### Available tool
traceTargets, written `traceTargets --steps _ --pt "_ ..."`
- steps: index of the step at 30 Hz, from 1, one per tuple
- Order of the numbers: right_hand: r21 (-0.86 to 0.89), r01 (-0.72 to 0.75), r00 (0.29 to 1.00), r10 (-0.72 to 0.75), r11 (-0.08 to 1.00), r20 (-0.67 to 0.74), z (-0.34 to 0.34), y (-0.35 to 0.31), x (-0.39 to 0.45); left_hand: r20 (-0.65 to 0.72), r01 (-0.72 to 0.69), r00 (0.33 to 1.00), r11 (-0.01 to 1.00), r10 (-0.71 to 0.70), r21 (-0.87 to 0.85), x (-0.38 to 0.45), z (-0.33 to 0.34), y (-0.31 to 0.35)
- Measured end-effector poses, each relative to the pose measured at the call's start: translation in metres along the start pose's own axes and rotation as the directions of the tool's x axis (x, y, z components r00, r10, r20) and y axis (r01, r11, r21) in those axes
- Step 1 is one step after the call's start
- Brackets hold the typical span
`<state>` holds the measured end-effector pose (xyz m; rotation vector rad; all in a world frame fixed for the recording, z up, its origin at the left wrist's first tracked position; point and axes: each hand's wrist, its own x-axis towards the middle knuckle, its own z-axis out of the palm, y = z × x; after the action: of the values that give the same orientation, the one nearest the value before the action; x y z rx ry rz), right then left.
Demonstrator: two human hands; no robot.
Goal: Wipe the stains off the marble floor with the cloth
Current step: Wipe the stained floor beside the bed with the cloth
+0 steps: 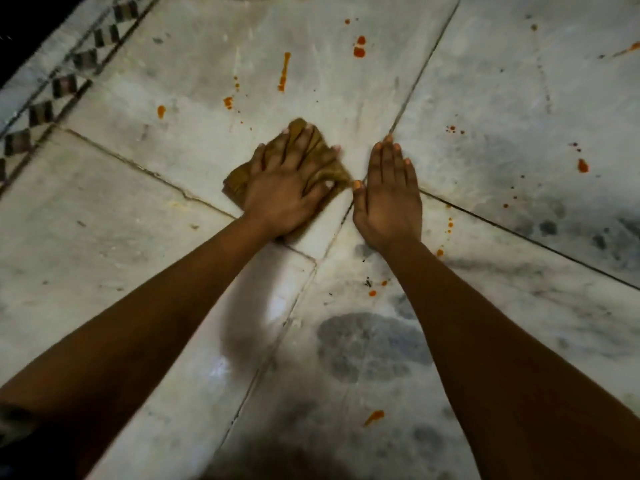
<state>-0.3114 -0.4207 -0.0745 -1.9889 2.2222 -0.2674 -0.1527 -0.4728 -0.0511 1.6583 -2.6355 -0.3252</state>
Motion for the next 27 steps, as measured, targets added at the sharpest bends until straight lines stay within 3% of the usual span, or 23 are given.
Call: traceTargets --steps 2,6,8,13,16,21,23,27 --pt "-0.009 -0.008 1.000 0.008 1.000 0.000 -0.001 0.001 0.001 0.012 -0.018 1.000 1.000 0.018 0.019 -0.011 -0.001 -0.018" --pt "-0.024 -0.013 1.000 0.013 1.000 -0.001 0.002 0.000 -0.001 0.010 0.195 0.981 0.981 -0.195 -0.006 0.040 -0.004 -0.014" --pt "-0.010 -0.014 1.000 0.014 1.000 -0.004 0.001 0.000 0.000 -0.005 0.234 0.972 0.972 -0.234 -0.028 0.055 -0.002 0.006" --pt "-0.021 -0.014 0.999 0.015 1.000 0.036 -0.004 -0.002 0.001 -0.046 0.059 0.997 0.998 -0.058 0.011 -0.026 0.004 0.006" --pt "-0.013 -0.016 1.000 0.016 1.000 0.013 -0.001 -0.002 0.001 -0.004 0.106 0.994 0.994 -0.106 0.026 -0.036 0.002 -0.001" --pt "0.003 -0.021 1.000 0.021 1.000 0.003 0.001 -0.002 -0.001 0.007 0.275 0.962 0.961 -0.275 -0.031 0.061 -0.005 0.035" --pt "0.014 -0.029 1.000 0.029 0.999 -0.005 -0.002 -0.002 -0.001 0.004 0.225 0.974 0.974 -0.225 -0.015 0.061 -0.005 0.037" --pt "0.032 -0.038 0.999 0.038 0.999 -0.013 -0.003 -0.002 -0.001 -0.102 0.107 0.989 0.994 -0.105 0.013 -0.026 0.011 0.025"
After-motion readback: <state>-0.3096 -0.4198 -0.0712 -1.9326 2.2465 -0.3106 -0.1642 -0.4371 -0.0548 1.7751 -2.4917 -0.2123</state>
